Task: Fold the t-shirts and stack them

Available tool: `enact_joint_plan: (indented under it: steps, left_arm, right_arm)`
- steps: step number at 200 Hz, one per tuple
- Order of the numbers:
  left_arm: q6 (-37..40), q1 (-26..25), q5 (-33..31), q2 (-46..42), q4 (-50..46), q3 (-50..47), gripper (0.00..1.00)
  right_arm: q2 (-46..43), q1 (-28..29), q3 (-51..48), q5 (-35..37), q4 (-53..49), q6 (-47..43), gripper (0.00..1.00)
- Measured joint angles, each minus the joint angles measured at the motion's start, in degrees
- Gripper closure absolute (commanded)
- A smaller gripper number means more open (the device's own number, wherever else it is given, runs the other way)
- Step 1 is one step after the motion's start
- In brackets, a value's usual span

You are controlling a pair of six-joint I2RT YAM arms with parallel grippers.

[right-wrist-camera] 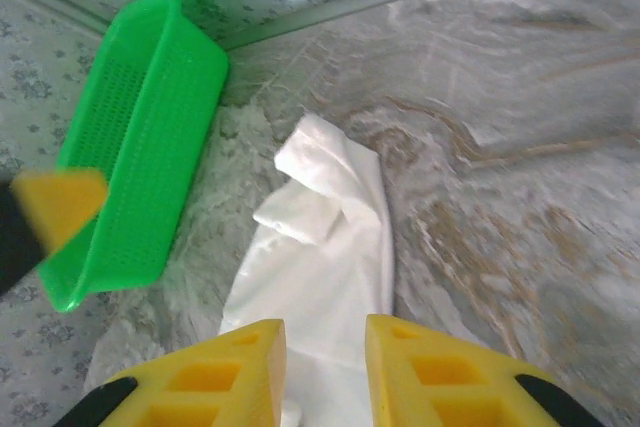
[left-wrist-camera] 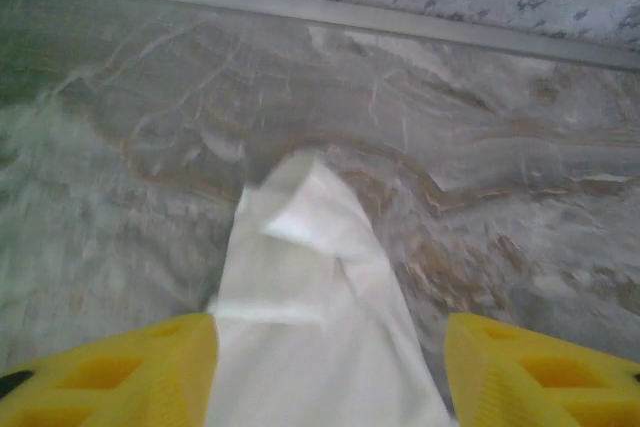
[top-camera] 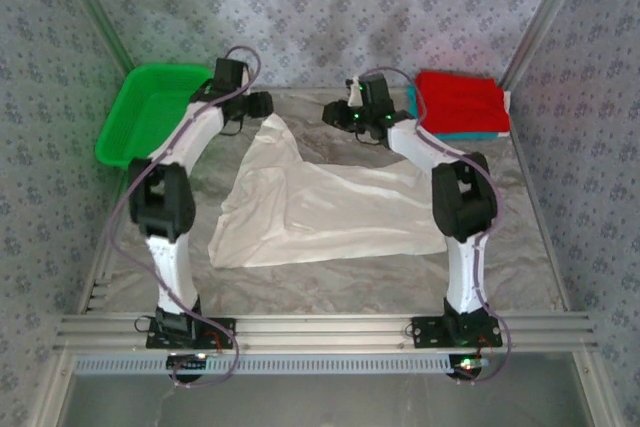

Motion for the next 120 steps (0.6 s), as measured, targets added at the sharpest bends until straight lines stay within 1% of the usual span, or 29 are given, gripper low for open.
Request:
enact_joint_plan:
  steps: [7, 29, 34, 38, 43, 53, 67, 80, 101, 106, 120]
  left_arm:
    - [0.8, 0.0, 0.0, 3.5, -1.5, 4.5, 0.29]
    - [2.6, -0.1, 0.0, 14.2, -6.9, 18.6, 0.27]
    - [3.0, -0.1, 0.0, 17.3, -9.1, 23.2, 0.27]
    - [3.2, -0.1, 0.0, 18.5, -9.8, 24.9, 0.27]
    - [3.4, -0.1, 0.1, 21.6, -12.3, 30.0, 0.26]
    - [3.6, -0.1, 0.1, 25.5, -13.9, 35.6, 0.23]
    - [3.9, -0.1, 0.2, 30.5, -17.2, 42.9, 0.22]
    - [4.0, -0.1, 0.3, 33.2, -18.6, 46.3, 0.21]
    - [4.0, -0.2, 0.8, 35.1, -19.3, 46.8, 0.21]
    - [4.0, -0.2, 1.2, 35.6, -19.3, 46.8, 0.22]
    - [3.8, -0.2, 2.1, 36.4, -19.3, 46.8, 0.28]
  right_arm:
    - [-2.4, -0.4, -4.0, 0.9, 1.8, -0.5, 0.59]
    - [-11.5, -1.8, -17.1, 4.5, 5.2, -2.2, 0.56]
    - [-13.2, -2.2, -19.4, 5.3, 5.8, -2.6, 0.56]
    - [-14.3, -2.6, -20.7, 5.7, 6.0, -2.6, 0.56]
    - [-16.3, -3.2, -23.5, 6.4, 7.5, -2.7, 0.55]
    - [-19.3, -4.4, -27.0, 7.2, 8.1, -2.8, 0.55]
    - [-23.9, -6.7, -31.9, 8.4, 8.8, -2.8, 0.54]
    - [-27.5, -8.5, -35.3, 9.8, 8.8, -3.1, 0.54]
    - [-32.6, -10.1, -39.6, 11.1, 8.5, -3.7, 0.53]
    - [-33.8, -10.5, -40.5, 11.3, 8.6, -3.7, 0.53]
    - [-36.0, -11.3, -42.2, 11.6, 8.6, -4.0, 0.53]
